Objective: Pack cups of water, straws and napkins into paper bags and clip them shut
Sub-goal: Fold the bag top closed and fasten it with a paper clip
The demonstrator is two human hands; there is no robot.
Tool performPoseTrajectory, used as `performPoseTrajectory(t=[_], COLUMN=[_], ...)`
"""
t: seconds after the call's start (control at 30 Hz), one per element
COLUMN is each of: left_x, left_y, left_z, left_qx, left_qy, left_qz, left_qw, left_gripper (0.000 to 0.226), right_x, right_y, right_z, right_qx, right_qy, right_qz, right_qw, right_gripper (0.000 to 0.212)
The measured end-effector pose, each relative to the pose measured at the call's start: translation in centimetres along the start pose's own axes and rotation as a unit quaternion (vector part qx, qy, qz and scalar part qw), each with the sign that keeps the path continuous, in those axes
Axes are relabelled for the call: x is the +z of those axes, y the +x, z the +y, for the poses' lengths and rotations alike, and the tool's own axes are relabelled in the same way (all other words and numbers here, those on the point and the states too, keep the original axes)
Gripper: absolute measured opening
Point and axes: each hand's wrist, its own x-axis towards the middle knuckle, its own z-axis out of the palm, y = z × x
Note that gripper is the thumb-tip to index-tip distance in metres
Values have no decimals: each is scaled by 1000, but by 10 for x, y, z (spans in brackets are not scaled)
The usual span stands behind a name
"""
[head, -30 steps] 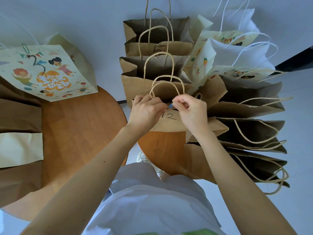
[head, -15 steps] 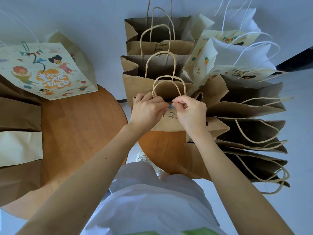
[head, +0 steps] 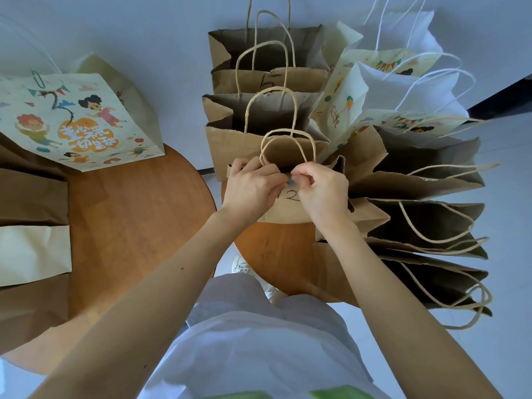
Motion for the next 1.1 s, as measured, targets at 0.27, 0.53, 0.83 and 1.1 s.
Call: performPoseTrajectory(t=[0.27,0.53,0.83,1.1], left_x=[2,6,-20,-29], left_y=[2,4,3,-22], left_z=[-2,-1,-20,-36], left_qx=[0,-7,95,100], left_qy=[19,8,-47,-20], left_qz=[-1,2,-25,100], left_qw=[1000,1000,994,990], left_gripper=[28,30,24,15], right_x=[-8,3,-16,-33], right_y=[3,-1,-18,-18], right_z=[3,8,20,28], right_qx=[38,29,-107,-63], right_qy=[-64,-85,-68,-93], right_qz=[-66,-55,-27,-46], right_qw=[995,994,992,993], right_gripper=[17,17,19,42])
